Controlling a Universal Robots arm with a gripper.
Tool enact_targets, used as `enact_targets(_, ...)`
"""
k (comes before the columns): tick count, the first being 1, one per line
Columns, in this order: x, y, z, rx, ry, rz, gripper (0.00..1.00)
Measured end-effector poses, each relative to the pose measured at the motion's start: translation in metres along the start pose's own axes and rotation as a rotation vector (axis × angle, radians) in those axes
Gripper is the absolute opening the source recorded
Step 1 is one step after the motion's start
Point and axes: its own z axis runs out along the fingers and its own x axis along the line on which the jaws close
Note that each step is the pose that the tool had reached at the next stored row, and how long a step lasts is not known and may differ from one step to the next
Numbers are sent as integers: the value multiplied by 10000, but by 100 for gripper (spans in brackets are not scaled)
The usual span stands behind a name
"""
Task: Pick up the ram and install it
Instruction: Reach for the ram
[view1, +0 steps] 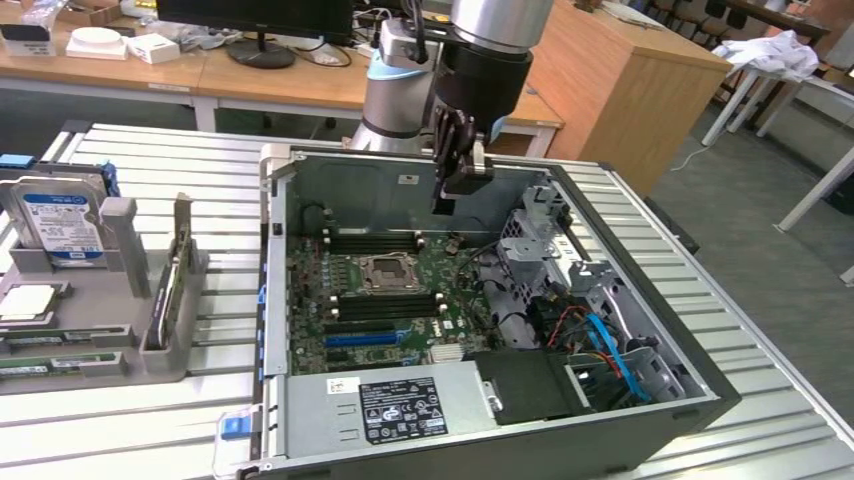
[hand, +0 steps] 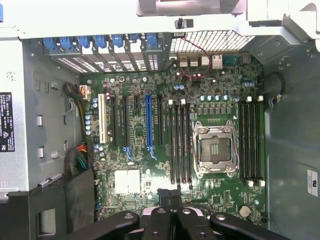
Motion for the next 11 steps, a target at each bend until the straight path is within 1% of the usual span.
enact_targets(7, 1, 11, 1, 1, -2, 1, 10)
enact_targets(9, 3, 52, 1, 0, 0, -1, 10)
enact_targets(11, 8, 140, 2, 0, 0, 1, 10)
